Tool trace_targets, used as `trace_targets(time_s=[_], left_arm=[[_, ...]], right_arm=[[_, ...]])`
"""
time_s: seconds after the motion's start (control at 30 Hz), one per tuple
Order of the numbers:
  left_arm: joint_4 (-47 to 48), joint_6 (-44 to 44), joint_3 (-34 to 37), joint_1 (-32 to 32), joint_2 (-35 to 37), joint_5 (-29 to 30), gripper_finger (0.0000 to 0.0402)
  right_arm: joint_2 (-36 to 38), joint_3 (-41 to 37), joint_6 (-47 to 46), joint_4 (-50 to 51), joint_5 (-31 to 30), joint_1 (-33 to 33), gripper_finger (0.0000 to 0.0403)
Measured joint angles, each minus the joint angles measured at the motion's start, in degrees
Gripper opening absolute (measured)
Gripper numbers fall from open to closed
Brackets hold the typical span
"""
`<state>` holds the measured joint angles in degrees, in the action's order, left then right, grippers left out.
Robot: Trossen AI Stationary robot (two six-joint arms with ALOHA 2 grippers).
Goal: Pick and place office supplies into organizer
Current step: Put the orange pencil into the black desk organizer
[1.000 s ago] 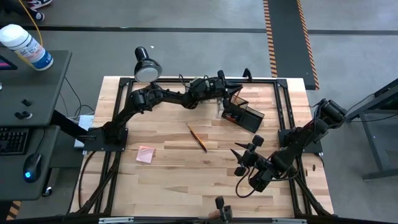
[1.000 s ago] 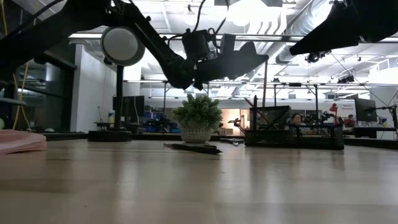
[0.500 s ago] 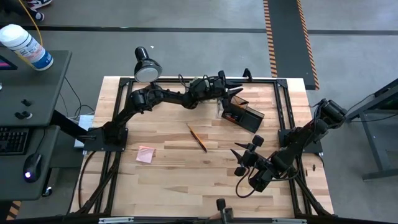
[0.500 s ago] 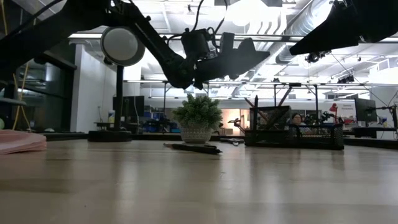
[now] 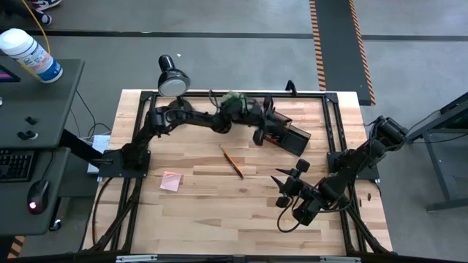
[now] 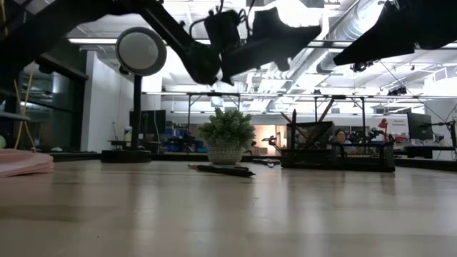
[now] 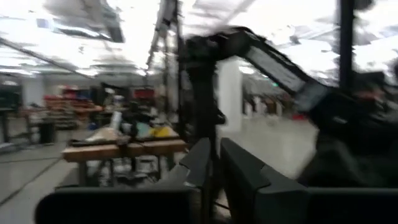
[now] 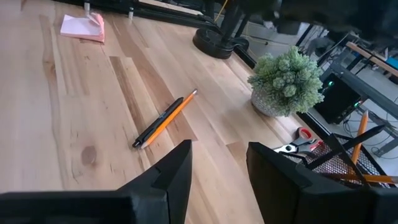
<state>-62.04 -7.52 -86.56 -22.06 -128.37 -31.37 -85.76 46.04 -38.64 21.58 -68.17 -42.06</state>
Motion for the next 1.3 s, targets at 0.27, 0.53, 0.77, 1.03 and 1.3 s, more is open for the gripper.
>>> trace_targets(time_s=[0.27, 0.53, 0.77, 1.03, 1.3], left_arm=[[20.54, 13.44, 12.99, 5.48, 11.23, 6.21, 0.0005], [32.56, 17.34, 28.61, 10.08, 24.13, 16.94, 0.0007], [48.76, 23.99, 35.91, 10.81, 33.61, 22.44, 0.0007], [69.20, 36.40, 36.10, 10.79, 36.67, 28.83, 0.0008], [74.73, 42.12, 36.10, 10.79, 36.71, 35.95, 0.0008]], right_arm=[[0.00, 0.00, -0.32, 0.00, 0.84, -1.11, 0.0145], [0.00, 0.00, -0.55, -0.07, -0.30, -1.72, 0.0145], [0.00, 0.00, -0.98, -0.84, -0.25, -0.23, 0.0145], [0.00, -0.02, 0.09, -1.53, 0.70, 1.06, 0.0145], [0.00, -0.02, 1.11, -2.13, 0.97, 1.22, 0.0145]])
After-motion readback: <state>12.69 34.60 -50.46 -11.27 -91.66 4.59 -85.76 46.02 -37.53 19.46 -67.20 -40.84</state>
